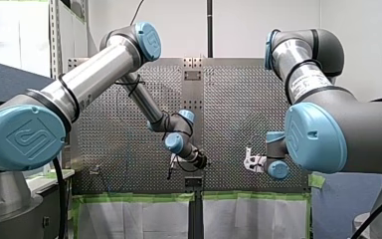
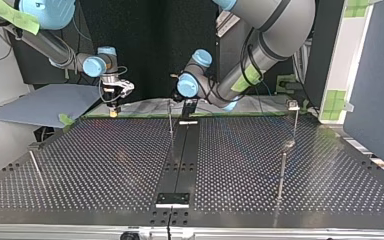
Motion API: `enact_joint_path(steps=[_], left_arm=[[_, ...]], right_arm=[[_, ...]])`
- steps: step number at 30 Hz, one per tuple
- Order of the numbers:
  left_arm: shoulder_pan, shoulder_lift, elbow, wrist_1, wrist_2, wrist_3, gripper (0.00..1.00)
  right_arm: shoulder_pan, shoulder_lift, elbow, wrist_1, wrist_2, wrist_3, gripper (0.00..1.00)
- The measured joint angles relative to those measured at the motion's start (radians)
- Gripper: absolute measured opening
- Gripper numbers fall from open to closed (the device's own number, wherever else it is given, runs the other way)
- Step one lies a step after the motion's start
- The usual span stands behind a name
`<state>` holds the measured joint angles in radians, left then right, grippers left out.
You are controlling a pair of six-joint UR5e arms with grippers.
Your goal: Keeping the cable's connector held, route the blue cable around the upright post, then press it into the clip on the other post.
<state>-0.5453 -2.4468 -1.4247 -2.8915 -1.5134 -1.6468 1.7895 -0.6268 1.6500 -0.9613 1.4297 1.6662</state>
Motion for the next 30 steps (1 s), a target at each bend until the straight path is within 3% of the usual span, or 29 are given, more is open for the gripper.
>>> enact_joint_path(steps=[30], left_arm=[[-0.007,0.016,-0.011,0.004,-0.010,-0.008,1.00]], right_arm=[[0.000,0.000,0.000,0.001,0.000,0.000,0.00]])
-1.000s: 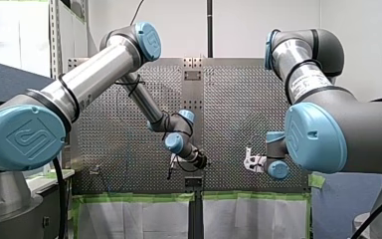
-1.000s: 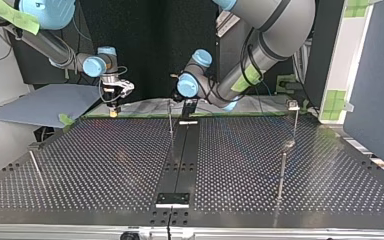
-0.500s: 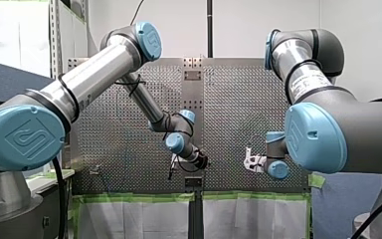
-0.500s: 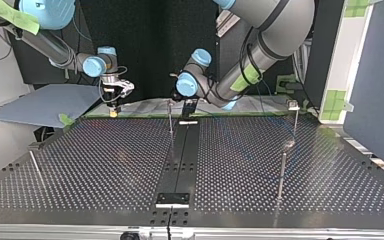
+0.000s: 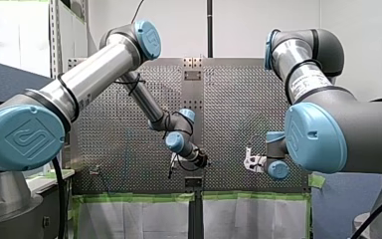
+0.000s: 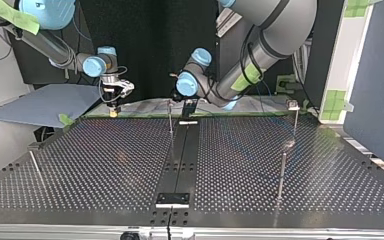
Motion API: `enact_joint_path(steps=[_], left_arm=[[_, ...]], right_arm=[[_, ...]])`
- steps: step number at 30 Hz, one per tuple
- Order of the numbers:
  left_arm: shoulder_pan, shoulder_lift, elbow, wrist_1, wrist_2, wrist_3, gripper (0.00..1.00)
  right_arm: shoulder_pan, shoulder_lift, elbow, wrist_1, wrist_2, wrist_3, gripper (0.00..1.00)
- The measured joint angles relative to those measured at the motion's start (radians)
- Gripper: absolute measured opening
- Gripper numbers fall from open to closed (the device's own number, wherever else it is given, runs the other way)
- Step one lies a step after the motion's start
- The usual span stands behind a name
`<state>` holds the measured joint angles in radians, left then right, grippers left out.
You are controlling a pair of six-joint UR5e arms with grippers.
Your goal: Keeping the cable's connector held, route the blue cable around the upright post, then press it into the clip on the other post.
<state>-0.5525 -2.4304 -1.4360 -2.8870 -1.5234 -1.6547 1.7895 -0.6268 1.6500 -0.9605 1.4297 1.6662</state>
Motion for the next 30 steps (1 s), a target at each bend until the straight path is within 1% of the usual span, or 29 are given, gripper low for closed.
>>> enact_joint_path(steps=[4,7,11,17,21,30], left_arm=[[-0.004,0.032,-0.031,0.028,-0.016,-0.004,1.00],[-0.010,0.061,-0.059,0.056,-0.041,-0.017,1.00],[-0.018,0.101,-0.099,0.096,-0.080,-0.050,1.00],[-0.037,0.150,-0.149,0.140,-0.129,-0.098,1.00],[-0.053,0.187,-0.186,0.129,-0.166,-0.130,1.00],[-0.075,0.259,-0.257,0.063,-0.237,-0.126,1.00]], right_arm=[[0.000,0.000,0.000,0.000,-0.003,0.000,0.00],[0.000,0.000,0.000,0.001,-0.004,0.000,0.00],[0.000,0.000,0.000,0.004,-0.004,0.000,0.00],[0.000,0.000,0.000,0.012,-0.005,-0.005,0.00],[0.000,0.000,0.000,0.016,-0.004,-0.008,0.00],[-0.003,0.000,-0.004,0.025,0.000,-0.009,0.00]])
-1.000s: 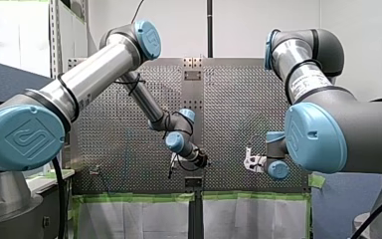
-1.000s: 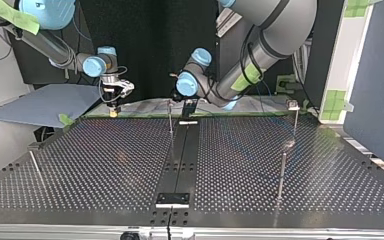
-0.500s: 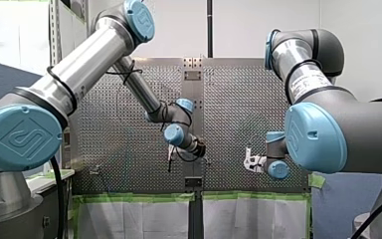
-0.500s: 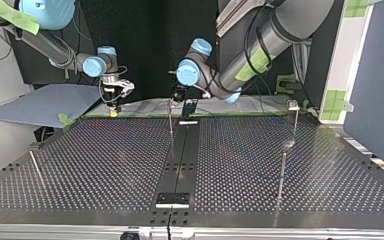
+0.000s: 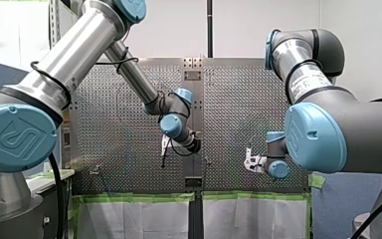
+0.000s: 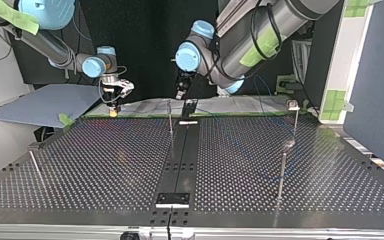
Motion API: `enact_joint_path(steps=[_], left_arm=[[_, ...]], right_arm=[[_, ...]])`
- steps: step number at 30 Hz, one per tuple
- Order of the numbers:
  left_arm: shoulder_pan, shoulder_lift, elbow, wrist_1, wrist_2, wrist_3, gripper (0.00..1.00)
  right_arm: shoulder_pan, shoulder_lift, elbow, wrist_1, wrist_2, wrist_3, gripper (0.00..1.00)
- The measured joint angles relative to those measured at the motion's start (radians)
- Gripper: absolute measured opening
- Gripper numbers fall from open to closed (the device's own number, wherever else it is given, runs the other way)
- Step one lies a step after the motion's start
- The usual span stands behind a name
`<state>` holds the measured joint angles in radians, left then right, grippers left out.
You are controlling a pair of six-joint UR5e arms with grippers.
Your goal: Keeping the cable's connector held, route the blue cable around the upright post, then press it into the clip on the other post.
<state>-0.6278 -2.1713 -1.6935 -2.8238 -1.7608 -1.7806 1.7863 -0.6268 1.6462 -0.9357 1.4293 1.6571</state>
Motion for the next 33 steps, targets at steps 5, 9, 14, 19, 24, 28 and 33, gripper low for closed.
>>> enact_joint_path(steps=[5,9,14,19,24,28,33], left_arm=[[-0.004,0.041,-0.041,-0.037,-0.041,-0.001,1.00],[-0.004,0.074,-0.074,-0.047,-0.074,-0.015,1.00],[-0.001,0.118,-0.118,-0.054,-0.109,-0.049,1.00],[0.004,0.157,-0.157,-0.056,-0.116,-0.079,1.00],[0.014,0.197,-0.197,-0.032,-0.119,-0.118,1.00],[0.015,0.231,-0.231,0.000,-0.141,-0.151,1.00],[0.015,0.274,-0.274,0.043,-0.180,-0.195,1.00]], right_arm=[[-0.004,0.000,-0.003,0.008,0.004,0.000,0.00],[-0.005,0.000,-0.003,0.009,0.005,0.000,0.00],[-0.005,0.000,-0.004,0.009,0.005,0.000,0.00],[-0.006,0.000,-0.004,0.012,0.005,0.000,0.00],[-0.008,0.000,-0.005,0.015,0.008,-0.001,0.00],[-0.013,-0.001,-0.005,0.015,0.016,-0.007,0.00],[-0.018,-0.003,-0.006,0.020,0.018,-0.020,0.00]])
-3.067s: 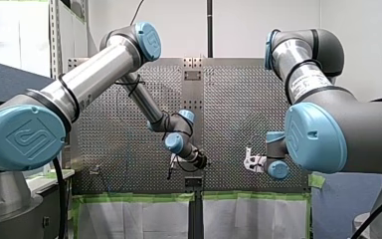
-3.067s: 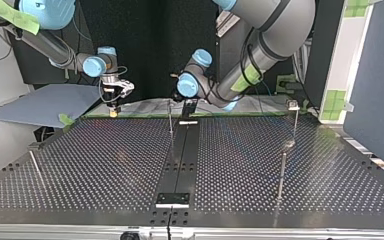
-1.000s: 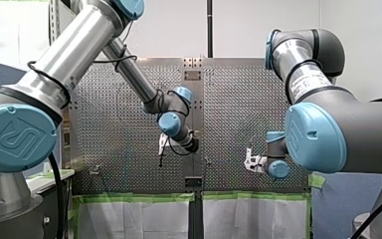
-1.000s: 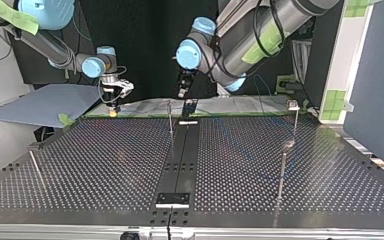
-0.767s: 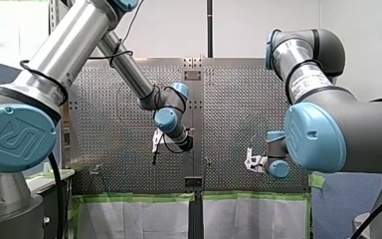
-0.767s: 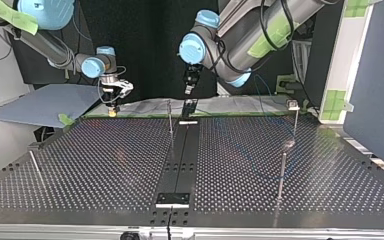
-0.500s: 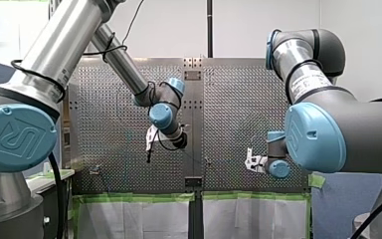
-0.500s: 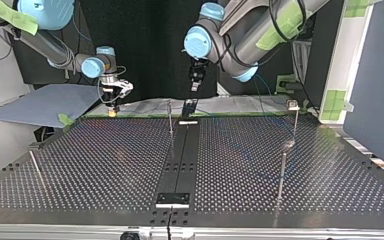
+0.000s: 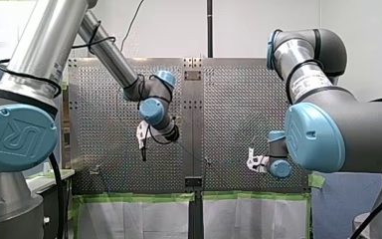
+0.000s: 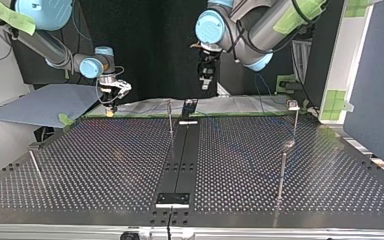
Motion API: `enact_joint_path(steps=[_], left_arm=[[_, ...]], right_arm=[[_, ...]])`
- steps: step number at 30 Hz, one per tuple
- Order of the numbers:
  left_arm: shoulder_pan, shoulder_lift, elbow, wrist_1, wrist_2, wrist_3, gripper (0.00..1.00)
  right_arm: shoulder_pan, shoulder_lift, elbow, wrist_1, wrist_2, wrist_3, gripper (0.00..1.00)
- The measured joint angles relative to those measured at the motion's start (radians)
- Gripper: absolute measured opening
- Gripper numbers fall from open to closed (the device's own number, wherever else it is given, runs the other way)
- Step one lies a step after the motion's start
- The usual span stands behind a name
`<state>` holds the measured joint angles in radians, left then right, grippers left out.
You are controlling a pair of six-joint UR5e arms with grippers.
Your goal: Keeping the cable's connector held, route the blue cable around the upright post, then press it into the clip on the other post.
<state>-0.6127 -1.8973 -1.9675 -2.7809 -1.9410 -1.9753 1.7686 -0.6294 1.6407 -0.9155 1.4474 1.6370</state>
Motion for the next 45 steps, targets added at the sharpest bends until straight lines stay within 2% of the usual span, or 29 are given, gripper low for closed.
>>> enact_joint_path(steps=[5,15,22,26,32,45], left_arm=[[0.002,0.045,-0.045,0.044,-0.016,-0.026,1.00],[-0.004,0.132,-0.132,0.132,-0.019,-0.022,1.00],[-0.017,0.204,-0.204,0.204,-0.060,0.023,1.00],[-0.020,0.246,-0.246,0.246,-0.088,0.056,1.00],[-0.021,0.287,-0.287,0.286,-0.095,0.070,1.00],[-0.021,0.296,-0.297,0.296,-0.095,0.072,1.00]], right_arm=[[-0.003,-0.016,0.000,0.012,0.001,-0.010,0.00],[-0.004,-0.083,0.001,0.054,0.001,-0.023,0.00],[-0.006,-0.128,0.002,0.076,0.002,-0.024,0.00],[-0.006,-0.133,0.002,0.087,0.005,-0.023,0.00],[-0.004,-0.133,0.002,0.089,0.008,-0.023,0.00],[-0.002,-0.133,0.002,0.090,0.008,-0.024,0.00]])
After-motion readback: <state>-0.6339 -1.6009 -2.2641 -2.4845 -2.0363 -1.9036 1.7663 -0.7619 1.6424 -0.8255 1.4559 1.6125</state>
